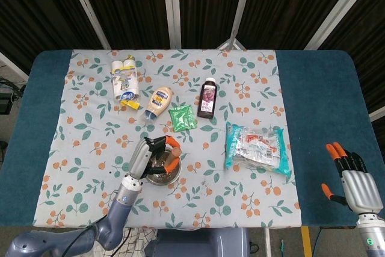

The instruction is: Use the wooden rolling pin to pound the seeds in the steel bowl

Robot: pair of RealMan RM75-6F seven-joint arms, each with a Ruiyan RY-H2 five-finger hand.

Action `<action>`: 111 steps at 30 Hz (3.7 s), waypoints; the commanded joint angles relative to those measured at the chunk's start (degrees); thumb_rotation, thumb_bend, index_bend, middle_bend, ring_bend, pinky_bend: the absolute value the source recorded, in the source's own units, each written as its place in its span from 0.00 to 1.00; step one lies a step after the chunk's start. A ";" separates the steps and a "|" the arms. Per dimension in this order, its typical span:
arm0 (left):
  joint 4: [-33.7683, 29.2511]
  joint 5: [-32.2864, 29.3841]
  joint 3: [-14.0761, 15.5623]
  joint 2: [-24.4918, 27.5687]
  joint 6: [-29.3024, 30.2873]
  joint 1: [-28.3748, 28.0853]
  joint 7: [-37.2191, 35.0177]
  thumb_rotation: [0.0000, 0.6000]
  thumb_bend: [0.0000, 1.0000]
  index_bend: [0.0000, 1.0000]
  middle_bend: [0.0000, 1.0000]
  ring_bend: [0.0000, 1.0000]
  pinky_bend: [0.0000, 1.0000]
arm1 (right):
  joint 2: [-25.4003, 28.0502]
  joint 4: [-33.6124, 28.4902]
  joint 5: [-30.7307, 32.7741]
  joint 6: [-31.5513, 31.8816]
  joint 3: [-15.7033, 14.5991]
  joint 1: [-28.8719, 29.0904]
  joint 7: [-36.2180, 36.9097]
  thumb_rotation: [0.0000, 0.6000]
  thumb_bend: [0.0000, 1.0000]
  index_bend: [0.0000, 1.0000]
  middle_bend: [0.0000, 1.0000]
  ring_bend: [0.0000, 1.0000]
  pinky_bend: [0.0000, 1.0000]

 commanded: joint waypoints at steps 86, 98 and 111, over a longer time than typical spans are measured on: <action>-12.15 1.83 -2.34 7.23 1.59 -0.77 6.08 1.00 0.84 0.63 0.75 0.87 0.97 | -0.07 -0.14 -0.04 0.54 0.47 -0.25 3.76 1.00 0.35 0.00 0.00 0.00 0.00; -15.14 1.32 -2.09 17.83 -1.57 0.38 14.41 1.00 0.84 0.64 0.77 0.87 0.97 | 0.08 0.13 -0.43 0.68 0.33 -0.37 4.34 1.00 0.35 0.00 0.00 0.00 0.00; -6.27 2.77 4.69 30.51 -9.29 2.05 22.97 1.00 0.84 0.65 0.77 0.87 0.97 | -0.16 0.11 -0.70 1.14 0.24 -0.57 3.74 1.00 0.35 0.00 0.00 0.00 0.00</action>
